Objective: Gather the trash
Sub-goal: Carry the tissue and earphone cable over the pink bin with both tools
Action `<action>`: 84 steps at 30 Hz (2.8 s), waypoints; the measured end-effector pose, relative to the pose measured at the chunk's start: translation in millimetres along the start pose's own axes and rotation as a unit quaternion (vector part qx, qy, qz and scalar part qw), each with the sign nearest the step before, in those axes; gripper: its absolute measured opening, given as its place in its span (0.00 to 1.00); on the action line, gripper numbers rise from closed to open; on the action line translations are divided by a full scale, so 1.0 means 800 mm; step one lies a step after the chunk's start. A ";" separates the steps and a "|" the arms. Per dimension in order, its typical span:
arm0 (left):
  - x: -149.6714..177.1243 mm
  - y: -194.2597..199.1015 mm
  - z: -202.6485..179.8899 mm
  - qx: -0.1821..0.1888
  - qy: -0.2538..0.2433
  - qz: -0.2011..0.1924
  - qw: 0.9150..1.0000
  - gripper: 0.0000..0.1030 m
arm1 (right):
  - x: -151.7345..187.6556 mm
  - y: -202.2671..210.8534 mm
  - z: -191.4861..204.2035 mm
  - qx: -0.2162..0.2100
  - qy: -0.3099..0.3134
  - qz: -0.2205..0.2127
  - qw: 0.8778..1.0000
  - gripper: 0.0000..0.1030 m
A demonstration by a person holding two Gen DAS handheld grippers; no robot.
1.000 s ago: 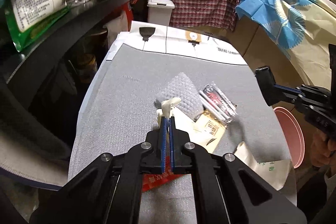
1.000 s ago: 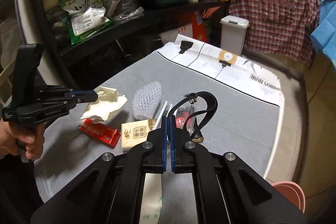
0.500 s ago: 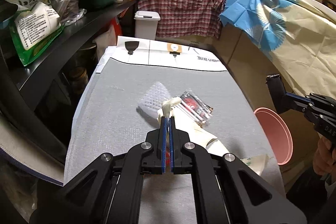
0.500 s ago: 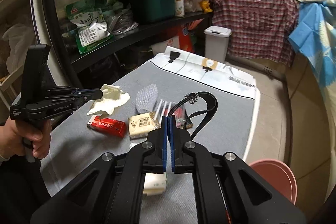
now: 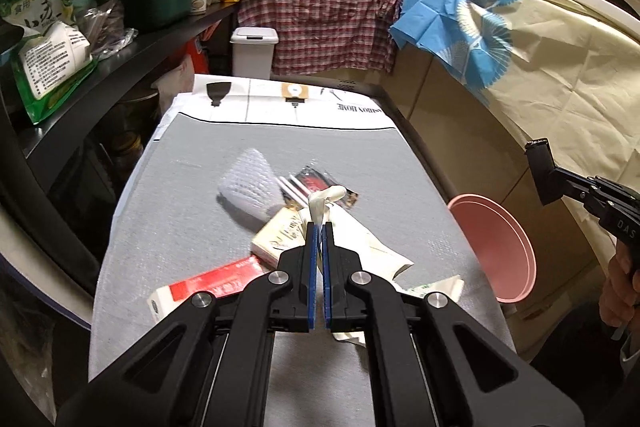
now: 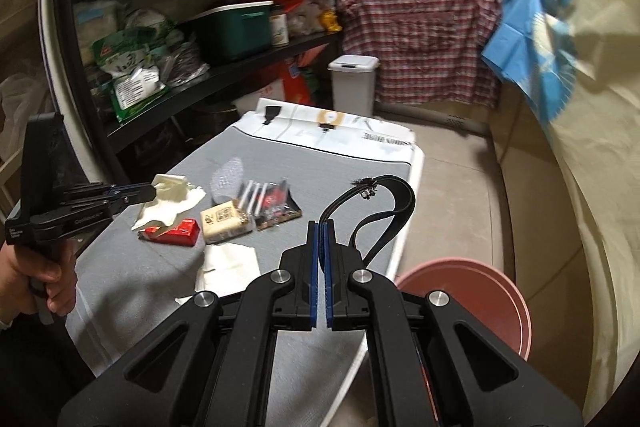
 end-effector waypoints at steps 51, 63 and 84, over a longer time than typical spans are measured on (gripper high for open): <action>-0.021 -0.070 -0.168 0.073 -0.056 0.021 0.996 0.02 | 0.047 0.010 -0.101 0.114 -0.111 0.000 0.987 0.03; -0.023 -0.099 -0.203 0.094 -0.071 0.035 0.992 0.02 | 0.049 0.008 -0.133 0.148 -0.145 0.004 0.978 0.03; -0.028 -0.177 -0.271 0.140 -0.096 0.074 0.983 0.02 | 0.060 -0.018 -0.181 0.169 -0.195 0.047 0.965 0.03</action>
Point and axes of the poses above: each gripper's, at about its wrist camera, not at the fingertips, and y roughly against the way its jaws point, z to its left, x to its underside, the point moved 1 cm from there along -y, roughly the way its jaws point, and after that the axes turned 9 degrees about x, right-handed, at the moved point
